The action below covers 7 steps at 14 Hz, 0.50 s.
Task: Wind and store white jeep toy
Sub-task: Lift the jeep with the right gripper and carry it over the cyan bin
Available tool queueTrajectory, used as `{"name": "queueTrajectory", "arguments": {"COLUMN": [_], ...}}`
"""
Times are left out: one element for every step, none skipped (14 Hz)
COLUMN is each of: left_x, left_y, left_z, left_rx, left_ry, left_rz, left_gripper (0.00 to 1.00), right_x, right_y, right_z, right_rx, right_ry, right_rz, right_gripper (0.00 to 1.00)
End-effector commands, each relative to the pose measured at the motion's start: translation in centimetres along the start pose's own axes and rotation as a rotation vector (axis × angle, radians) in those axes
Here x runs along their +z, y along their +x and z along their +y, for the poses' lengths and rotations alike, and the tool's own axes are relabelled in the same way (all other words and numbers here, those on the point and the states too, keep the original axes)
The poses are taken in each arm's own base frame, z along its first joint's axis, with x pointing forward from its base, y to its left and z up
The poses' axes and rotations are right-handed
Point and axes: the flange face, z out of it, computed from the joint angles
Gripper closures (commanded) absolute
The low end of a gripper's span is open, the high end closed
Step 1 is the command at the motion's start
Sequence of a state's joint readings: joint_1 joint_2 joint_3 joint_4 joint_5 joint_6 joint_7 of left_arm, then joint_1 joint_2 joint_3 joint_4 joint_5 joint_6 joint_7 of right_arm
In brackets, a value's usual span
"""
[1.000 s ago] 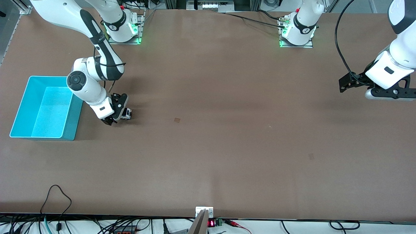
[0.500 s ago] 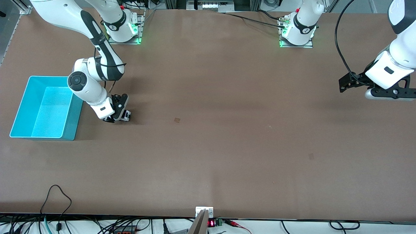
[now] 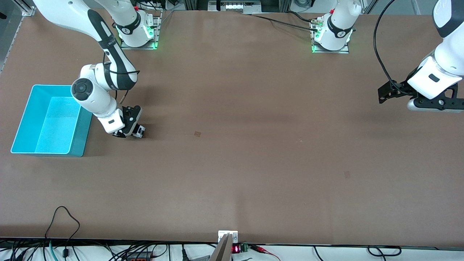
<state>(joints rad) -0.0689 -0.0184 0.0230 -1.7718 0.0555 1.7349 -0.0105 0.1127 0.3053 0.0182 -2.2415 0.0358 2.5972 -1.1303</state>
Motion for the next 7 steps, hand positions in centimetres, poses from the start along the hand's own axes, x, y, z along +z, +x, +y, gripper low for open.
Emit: {"name": "queueTrajectory", "arguments": {"left_x": [-0.7, -0.7, -0.7, -0.7, -0.8, -0.8, -0.8], "left_y": [0.2, 0.2, 0.2, 0.2, 0.1, 0.1, 0.1], "left_z": [0.1, 0.1, 0.1, 0.2, 0.3, 0.5, 0.5], "left_rx": [0.020, 0.020, 0.023, 0.024, 0.027, 0.026, 0.026], "left_ry": [-0.003, -0.003, -0.003, -0.003, -0.003, -0.003, -0.003], "left_rz": [0.006, 0.006, 0.006, 0.005, 0.006, 0.007, 0.007], "left_gripper": [0.00, 0.00, 0.00, 0.00, 0.00, 0.00, 0.00], "right_x": [-5.8, -7.1, -8.3, -9.5, -10.4, -11.4, -12.0], "right_y": [-0.4, -1.0, -2.1, -3.1, -4.2, -5.0, -6.3], "right_z": [2.0, 2.6, 3.5, 4.5, 5.2, 5.9, 6.7], "right_rx": [0.127, 0.198, 0.286, 0.351, 0.411, 0.471, 0.533], "right_ry": [0.020, 0.027, 0.021, 0.010, 0.013, 0.020, 0.026], "right_rz": [0.007, 0.004, 0.003, 0.008, 0.004, -0.002, -0.008], "right_gripper": [1.00, 1.00, 1.00, 1.00, 1.00, 1.00, 1.00]}}
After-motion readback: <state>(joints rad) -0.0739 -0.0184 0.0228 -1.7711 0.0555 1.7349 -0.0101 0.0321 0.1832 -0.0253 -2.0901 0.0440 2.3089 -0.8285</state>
